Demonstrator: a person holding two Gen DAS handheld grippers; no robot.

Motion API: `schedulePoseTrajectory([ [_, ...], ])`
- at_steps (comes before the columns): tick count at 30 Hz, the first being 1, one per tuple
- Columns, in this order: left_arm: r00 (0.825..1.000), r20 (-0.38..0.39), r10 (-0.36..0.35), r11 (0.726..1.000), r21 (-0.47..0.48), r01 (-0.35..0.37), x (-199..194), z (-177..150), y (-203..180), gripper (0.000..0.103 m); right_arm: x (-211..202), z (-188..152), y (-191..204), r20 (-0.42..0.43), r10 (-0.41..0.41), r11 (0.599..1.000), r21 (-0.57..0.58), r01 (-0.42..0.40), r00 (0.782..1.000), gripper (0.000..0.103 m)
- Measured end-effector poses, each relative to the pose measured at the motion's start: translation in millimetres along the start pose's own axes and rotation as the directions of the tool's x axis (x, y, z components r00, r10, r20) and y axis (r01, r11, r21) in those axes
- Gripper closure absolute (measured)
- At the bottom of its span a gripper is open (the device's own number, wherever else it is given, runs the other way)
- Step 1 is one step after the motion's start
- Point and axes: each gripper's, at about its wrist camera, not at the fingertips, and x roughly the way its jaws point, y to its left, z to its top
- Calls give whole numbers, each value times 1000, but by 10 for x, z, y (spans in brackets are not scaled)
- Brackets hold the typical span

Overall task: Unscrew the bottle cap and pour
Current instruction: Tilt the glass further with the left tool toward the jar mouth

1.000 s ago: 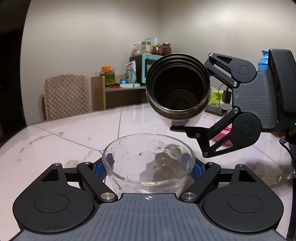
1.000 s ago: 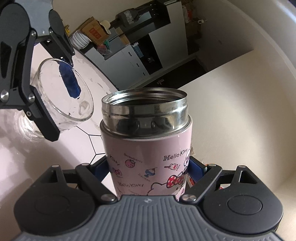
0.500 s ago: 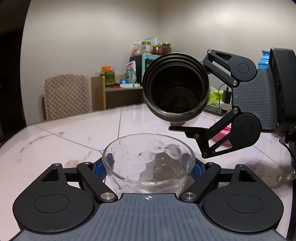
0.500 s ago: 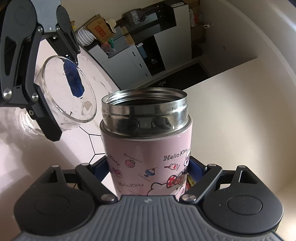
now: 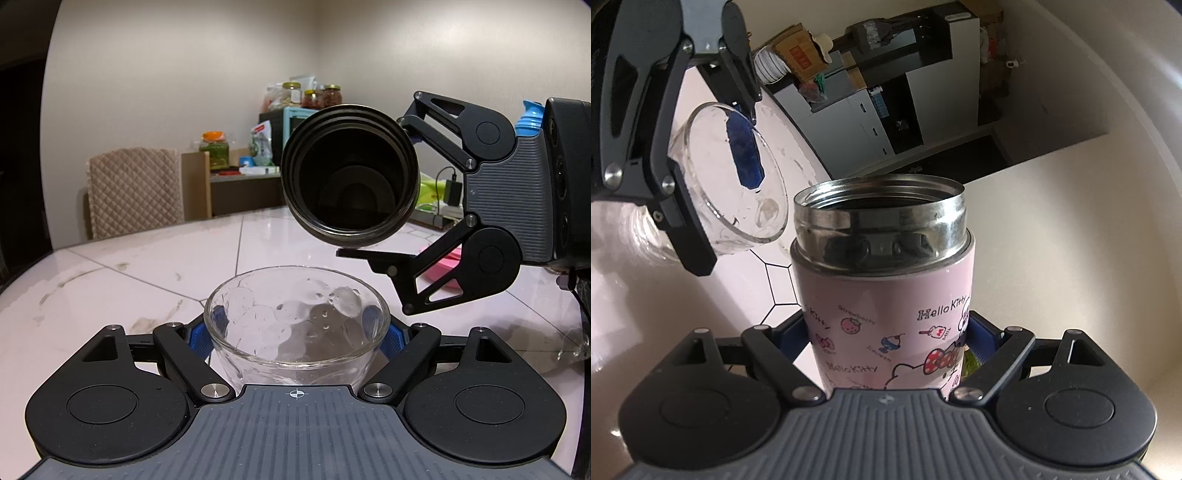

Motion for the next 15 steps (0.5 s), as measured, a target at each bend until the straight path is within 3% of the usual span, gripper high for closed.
schedulePoseTrajectory([
  [15, 1000, 0, 0, 1000, 0, 0, 7, -3, -3, 15, 52, 52, 45, -1, -25, 997, -70, 25, 1000, 15],
])
